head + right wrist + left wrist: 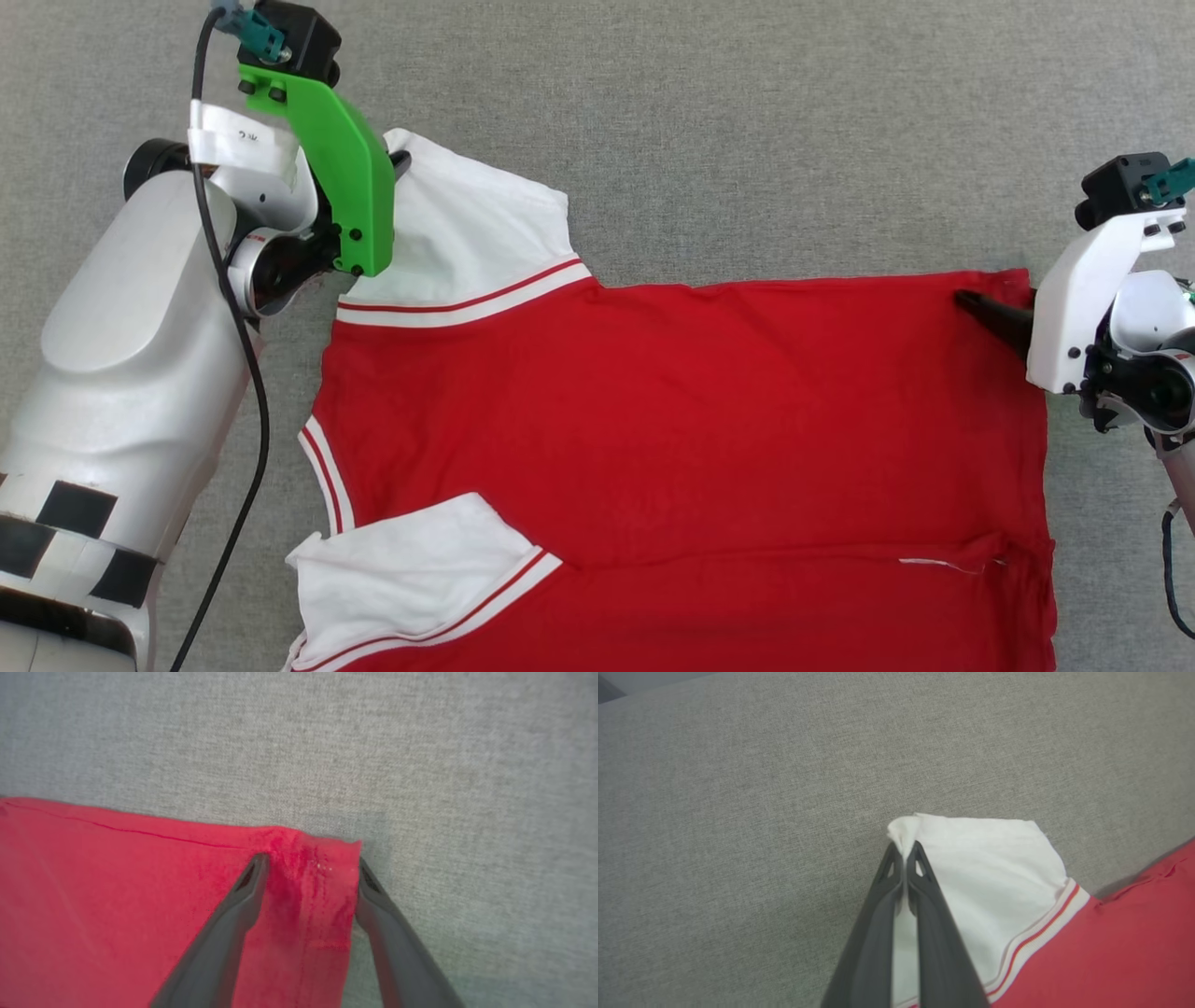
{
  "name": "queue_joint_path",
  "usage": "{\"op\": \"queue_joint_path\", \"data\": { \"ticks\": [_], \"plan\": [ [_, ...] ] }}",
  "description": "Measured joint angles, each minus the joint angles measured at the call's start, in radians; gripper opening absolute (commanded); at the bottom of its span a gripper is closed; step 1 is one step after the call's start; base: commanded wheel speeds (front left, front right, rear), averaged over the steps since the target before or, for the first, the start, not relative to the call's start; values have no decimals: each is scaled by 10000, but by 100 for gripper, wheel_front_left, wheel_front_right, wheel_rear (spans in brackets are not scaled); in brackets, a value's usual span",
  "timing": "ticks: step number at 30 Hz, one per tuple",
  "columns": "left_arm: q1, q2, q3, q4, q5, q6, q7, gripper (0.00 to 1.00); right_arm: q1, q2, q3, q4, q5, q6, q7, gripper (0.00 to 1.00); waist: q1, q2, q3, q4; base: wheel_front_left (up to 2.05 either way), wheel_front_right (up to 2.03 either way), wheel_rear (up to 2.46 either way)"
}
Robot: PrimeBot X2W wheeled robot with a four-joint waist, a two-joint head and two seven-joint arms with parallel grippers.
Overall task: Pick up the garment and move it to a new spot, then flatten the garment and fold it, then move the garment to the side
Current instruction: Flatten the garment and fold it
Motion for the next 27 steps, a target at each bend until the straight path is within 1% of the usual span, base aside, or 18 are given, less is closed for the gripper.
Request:
{"op": "queue_joint_path", "data": {
  "ticks": [3, 8, 12, 15, 19, 22, 27],
  "plan": [
    [176, 71, 44, -127, -15, 67, -111, 0, -74, -96, 199, 33, 146, 2, -190, 0, 0, 0, -95, -13, 0, 0, 0],
    [537, 224, 159, -368, -15, 159, -621, 0, -184, -169, 384, 15, 201, 2, -660, 0, 0, 0, -413, -6, 0, 0, 0],
    [927, 297, 320, -648, -52, 230, -1141, 0, -111, -263, 268, -163, 182, 2, -1081, 0, 0, 0, -799, 53, 0, 0, 0],
    [1420, 502, 418, -953, -123, 257, -1394, 0, 244, -330, 44, -527, 88, 10, -1285, 0, 0, 0, -1139, 104, 0, 0, 0],
    [2457, 721, 619, -1651, -316, 527, -1766, 0, 1318, -366, -330, -1039, -79, 10, -1490, 0, 0, 0, -1636, 186, 0, 0, 0],
    [3388, 859, 786, -2345, -575, 811, -2075, 0, 2262, -364, -606, -1432, -199, 10, -1615, 0, -1, 0, -1982, 279, 0, 0, 0],
    [5398, 1172, 1060, -3593, -826, 1519, -2506, 0, 3746, -36, -1208, -2080, -468, 10, -1808, 0, -1, 0, -2462, 429, 0, 0, 0]
  ]
}}
